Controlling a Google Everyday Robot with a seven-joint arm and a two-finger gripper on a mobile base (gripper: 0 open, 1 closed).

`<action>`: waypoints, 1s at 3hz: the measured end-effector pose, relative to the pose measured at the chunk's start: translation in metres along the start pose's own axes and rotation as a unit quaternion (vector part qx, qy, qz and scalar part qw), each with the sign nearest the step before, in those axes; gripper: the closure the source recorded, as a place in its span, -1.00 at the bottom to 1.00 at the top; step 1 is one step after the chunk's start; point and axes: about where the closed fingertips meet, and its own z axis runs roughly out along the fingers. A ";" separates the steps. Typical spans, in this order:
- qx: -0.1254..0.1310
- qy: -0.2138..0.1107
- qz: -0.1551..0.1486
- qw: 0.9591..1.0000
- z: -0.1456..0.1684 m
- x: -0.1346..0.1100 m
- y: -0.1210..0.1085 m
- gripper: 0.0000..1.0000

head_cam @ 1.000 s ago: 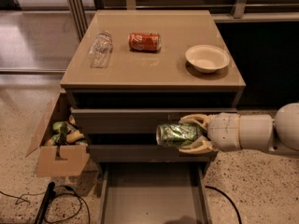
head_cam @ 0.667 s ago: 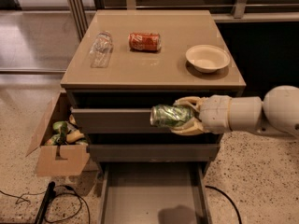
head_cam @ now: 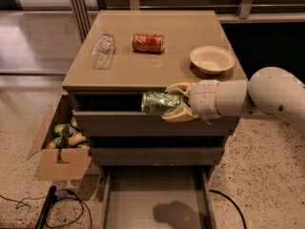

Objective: Pick green can from bottom drawer and place on counter

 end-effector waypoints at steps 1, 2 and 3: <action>-0.002 -0.007 -0.005 1.000 0.007 -0.007 -0.009 1.00; -0.002 -0.013 -0.016 1.000 0.020 -0.021 -0.033 1.00; -0.002 -0.016 -0.013 1.000 0.032 -0.030 -0.062 1.00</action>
Offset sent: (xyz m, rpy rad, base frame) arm 0.0610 0.0358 0.0468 0.0066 -0.0561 0.0450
